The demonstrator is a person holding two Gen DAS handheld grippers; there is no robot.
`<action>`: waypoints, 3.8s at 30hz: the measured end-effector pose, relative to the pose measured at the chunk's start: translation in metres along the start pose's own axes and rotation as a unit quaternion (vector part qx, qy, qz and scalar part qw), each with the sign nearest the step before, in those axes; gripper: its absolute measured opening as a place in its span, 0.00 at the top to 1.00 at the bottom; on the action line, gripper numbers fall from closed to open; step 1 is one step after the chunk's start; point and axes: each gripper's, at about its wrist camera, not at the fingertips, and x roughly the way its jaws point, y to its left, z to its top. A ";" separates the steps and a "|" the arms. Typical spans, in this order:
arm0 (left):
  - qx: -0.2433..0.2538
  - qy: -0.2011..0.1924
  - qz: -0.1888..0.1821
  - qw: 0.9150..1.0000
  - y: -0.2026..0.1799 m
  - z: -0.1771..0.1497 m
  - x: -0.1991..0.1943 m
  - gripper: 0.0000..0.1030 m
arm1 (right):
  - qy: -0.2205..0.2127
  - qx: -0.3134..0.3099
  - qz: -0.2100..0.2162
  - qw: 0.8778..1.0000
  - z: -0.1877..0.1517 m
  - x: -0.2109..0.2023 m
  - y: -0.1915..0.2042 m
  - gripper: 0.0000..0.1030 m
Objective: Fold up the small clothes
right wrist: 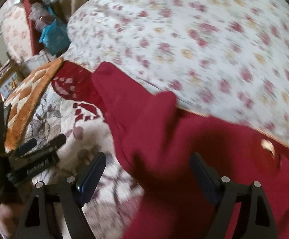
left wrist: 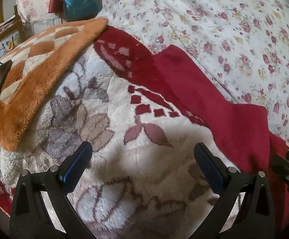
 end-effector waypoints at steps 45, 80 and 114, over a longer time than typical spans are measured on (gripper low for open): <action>0.001 0.031 -0.010 0.999 -0.006 0.004 0.018 0.01 | 0.048 -0.004 -0.001 0.999 0.020 0.053 -0.010 0.14; -0.100 0.061 -0.190 0.975 0.000 0.067 0.068 0.04 | -0.002 0.167 -0.114 0.979 -0.083 -0.013 -0.137 0.01; -0.137 0.061 -0.373 0.916 -0.014 0.154 0.123 0.92 | -0.024 0.189 -0.089 0.978 -0.086 -0.014 -0.143 0.00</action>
